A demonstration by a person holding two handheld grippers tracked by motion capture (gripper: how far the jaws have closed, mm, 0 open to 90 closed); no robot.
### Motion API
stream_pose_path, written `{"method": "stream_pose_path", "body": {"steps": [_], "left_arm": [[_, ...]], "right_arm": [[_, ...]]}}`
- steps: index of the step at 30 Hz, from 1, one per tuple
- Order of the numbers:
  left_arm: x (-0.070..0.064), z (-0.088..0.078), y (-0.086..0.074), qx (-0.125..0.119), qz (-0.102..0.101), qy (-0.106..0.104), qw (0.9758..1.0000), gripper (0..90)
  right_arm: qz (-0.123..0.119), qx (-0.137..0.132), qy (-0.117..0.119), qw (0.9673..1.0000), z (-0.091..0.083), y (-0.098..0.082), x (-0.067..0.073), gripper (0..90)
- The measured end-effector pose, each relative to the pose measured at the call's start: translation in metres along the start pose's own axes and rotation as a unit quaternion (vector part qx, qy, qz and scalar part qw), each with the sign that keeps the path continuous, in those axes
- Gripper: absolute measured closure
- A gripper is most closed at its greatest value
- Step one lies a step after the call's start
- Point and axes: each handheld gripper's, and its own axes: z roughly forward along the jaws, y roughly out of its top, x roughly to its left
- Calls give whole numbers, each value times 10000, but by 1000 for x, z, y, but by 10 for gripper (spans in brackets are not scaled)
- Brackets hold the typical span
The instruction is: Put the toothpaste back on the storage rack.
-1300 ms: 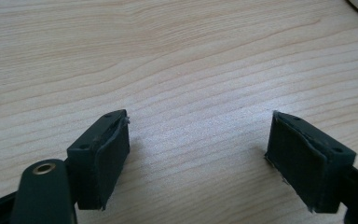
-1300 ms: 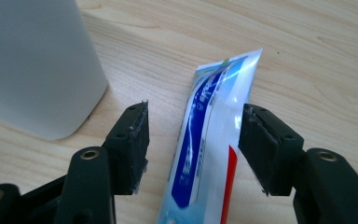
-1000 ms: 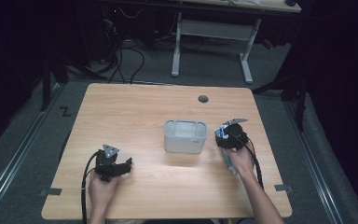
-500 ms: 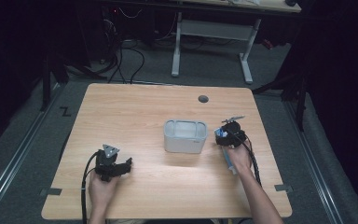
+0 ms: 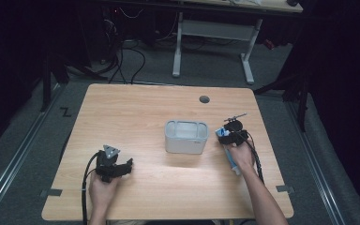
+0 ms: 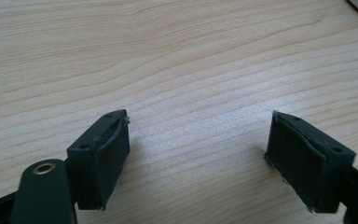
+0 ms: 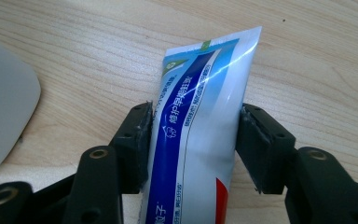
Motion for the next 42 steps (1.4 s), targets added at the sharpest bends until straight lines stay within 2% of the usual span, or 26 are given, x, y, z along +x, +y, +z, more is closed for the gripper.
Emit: {"method": "stream_pose_path", "body": {"steps": [7,13,17,20,25,32,35,38,42], "left_arm": [[0,0,0,-1,-3,-1,10000,216],[0,0,0,-1,-4,-3,10000,215],[0,0,0,-2,-5,-4,10000,216],[0,0,0,-1,-4,-3,10000,216],[0,0,0,-2,-9,-7,10000,216],[0,0,0,-1,-4,-5,10000,216],[0,0,0,0,-4,-4,10000,217],[0,0,0,-1,0,1,10000,217],[0,0,0,-2,-3,1,10000,218]], "right_arm": [[44,112,184,9998,-1,2,-7,522],[-56,221,131,9997,-2,4,-8,581],[-49,359,183,9992,-2,6,-13,642],[-53,420,225,9988,-2,6,-15,650],[-164,648,124,9977,-1,10,-12,643],[-204,764,107,9968,5,11,-10,643],[-255,724,88,9970,3,11,-10,679],[-273,648,185,9974,0,10,-12,728],[-272,434,389,9979,-7,10,-13,737]]}}
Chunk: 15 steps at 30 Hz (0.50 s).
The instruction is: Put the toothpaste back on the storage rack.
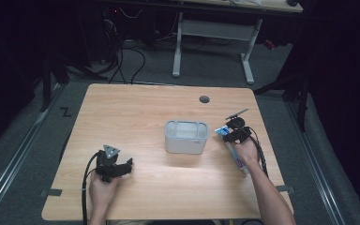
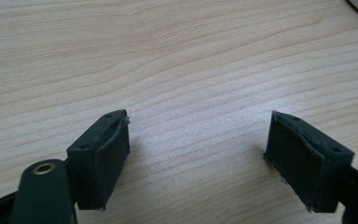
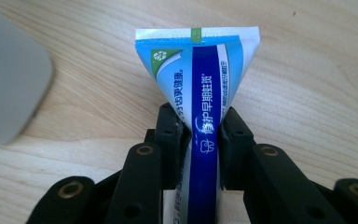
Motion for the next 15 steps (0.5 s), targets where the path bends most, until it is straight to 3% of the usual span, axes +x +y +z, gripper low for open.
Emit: {"method": "stream_pose_path", "body": {"steps": [8,15], "left_arm": [[0,0,0,0,-4,6,10000,220],[0,0,0,0,-4,-4,10000,222]], "right_arm": [[-6,-420,224,9989,-28,-5,5,742],[-45,-629,374,9973,-39,-6,6,746]]}}
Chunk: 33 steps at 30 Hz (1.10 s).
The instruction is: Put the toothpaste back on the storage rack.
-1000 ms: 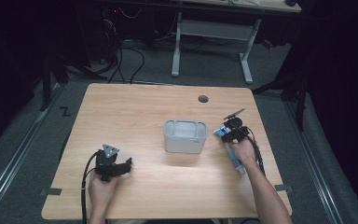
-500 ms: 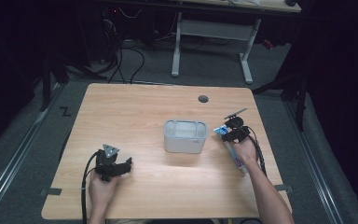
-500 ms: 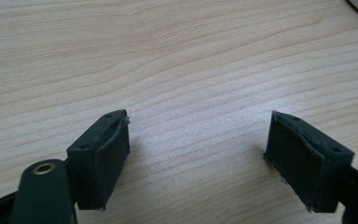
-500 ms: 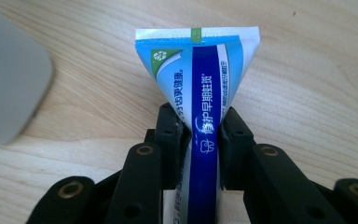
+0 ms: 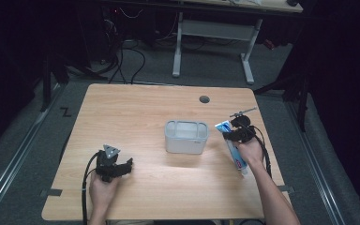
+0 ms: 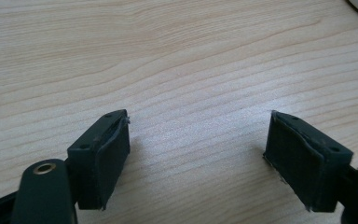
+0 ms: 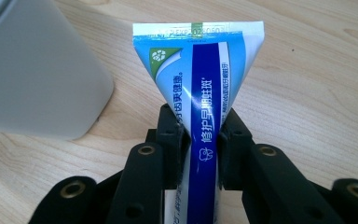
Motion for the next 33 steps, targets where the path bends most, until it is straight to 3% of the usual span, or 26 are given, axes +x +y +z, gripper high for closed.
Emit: {"method": "stream_pose_path", "body": {"steps": [10,16,21,33], "left_arm": [[0,0,0,0,3,-2,10000,223],[0,0,0,-7,-5,0,10000,228],[0,0,0,-11,-1,-10,10000,229],[0,0,0,-9,9,-11,10000,232]], "right_arm": [[-115,-309,238,9992,-8,7,6,745],[-136,-558,341,9978,-22,3,12,745],[-158,-809,436,9956,-39,-2,14,744],[-279,-1206,712,9898,-57,5,14,742]]}}
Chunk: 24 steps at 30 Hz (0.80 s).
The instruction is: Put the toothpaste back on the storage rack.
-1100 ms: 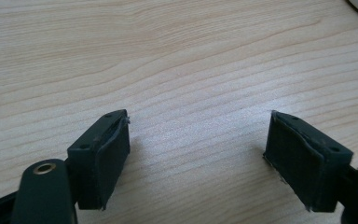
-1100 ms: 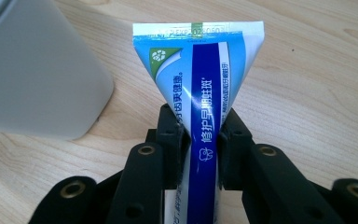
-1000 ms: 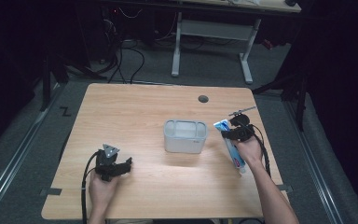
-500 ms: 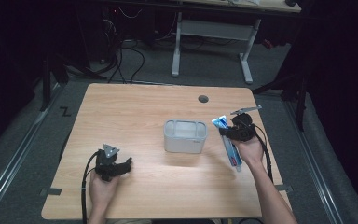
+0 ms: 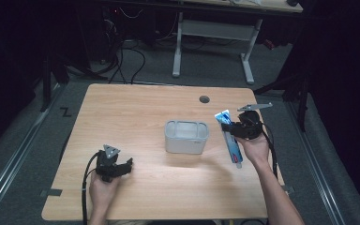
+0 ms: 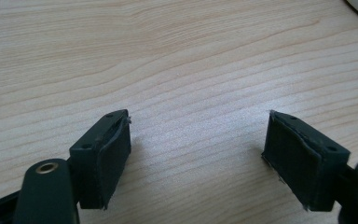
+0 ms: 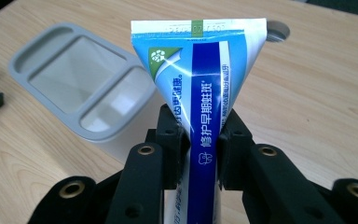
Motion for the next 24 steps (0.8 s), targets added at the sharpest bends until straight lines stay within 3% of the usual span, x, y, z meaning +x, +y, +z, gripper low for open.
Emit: {"method": "stream_pose_path", "body": {"steps": [13,16,24], "left_arm": [[0,0,0,-4,-7,16,10000,240],[0,0,0,-5,1,11,10000,237],[0,0,0,-7,-4,7,10000,242]], "right_arm": [[-193,-352,202,9990,-16,15,14,740],[-395,-645,159,9970,-21,18,22,741],[-364,-912,449,9941,-24,29,27,742]]}}
